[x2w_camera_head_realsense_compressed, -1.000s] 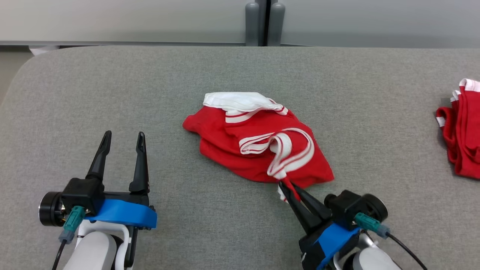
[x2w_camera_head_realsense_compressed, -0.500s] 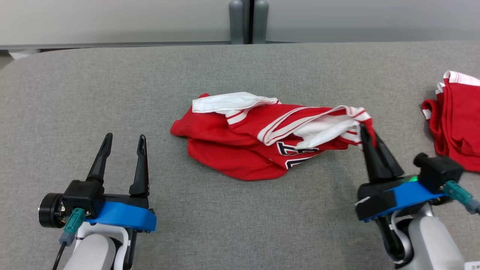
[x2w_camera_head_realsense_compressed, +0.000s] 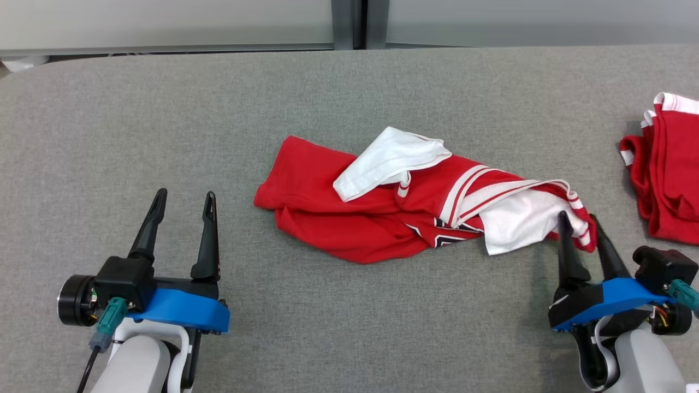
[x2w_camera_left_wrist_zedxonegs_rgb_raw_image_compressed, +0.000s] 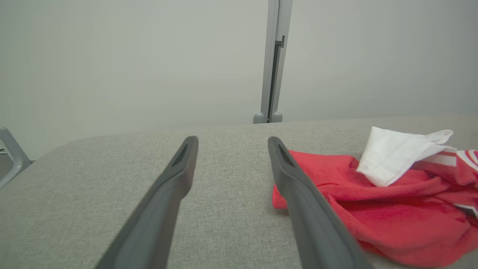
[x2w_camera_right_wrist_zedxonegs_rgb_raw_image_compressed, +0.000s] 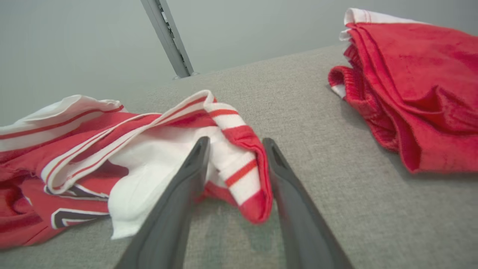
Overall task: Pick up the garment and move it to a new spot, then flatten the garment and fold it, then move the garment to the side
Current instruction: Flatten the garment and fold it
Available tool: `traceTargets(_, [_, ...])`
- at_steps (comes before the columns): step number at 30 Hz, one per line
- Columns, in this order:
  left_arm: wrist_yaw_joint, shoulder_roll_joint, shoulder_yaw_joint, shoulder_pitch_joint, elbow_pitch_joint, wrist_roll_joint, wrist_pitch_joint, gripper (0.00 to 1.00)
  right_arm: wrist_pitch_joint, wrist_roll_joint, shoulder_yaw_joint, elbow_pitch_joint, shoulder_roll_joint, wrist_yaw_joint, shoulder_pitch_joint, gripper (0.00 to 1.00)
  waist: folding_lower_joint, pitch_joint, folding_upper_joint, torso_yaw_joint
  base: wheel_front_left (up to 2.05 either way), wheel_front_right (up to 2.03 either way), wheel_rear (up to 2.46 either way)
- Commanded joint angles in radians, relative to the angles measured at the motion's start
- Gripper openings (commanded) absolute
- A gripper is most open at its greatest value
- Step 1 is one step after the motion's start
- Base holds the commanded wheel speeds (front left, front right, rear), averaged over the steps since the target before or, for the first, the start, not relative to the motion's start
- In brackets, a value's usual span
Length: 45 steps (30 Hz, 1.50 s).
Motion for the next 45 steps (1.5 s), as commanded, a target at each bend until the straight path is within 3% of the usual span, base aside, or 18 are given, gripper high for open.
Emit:
traceTargets(1, [0.000, 0.002, 0.002, 0.001, 0.004, -0.007, -0.004, 1.00, -0.012, -0.018, 0.004, -0.012, -0.016, 0.000, 0.008, 1.00, -0.0001, -0.011, -0.0001, -0.006, 0.00, 0.00, 0.00])
traceTargets(10, [0.012, 0.010, 0.006, 0.060, 0.019, -0.018, -0.005, 1.00, 0.006, -0.128, 0.054, -0.204, -0.034, 0.000, 0.121, 1.00, -0.0001, -0.095, -0.0001, -0.030, 0.00, 0.00, 0.00])
traceTargets(22, [0.031, 0.035, -0.004, 0.127, -0.009, -0.022, 0.020, 1.00, 0.139, -0.140, 0.088, -0.491, -0.009, 0.000, 0.262, 1.00, -0.0001, -0.159, -0.0001, -0.040, 0.00, 0.00, 0.00])
traceTargets(35, [0.043, 0.043, -0.009, 0.123, -0.033, -0.026, 0.026, 1.00, 0.166, -0.144, 0.079, -0.539, 0.001, 0.000, 0.276, 1.00, -0.0001, -0.146, -0.0001, -0.038, 0.00, 0.00, 0.00])
traceTargets(45, [0.017, 0.032, -0.042, 0.067, -0.028, -0.027, 0.057, 1.00, 0.160, -0.136, 0.087, -0.535, 0.001, 0.000, 0.250, 1.00, -0.0001, -0.111, -0.0001, -0.050, 0.00, 0.00, 0.00])
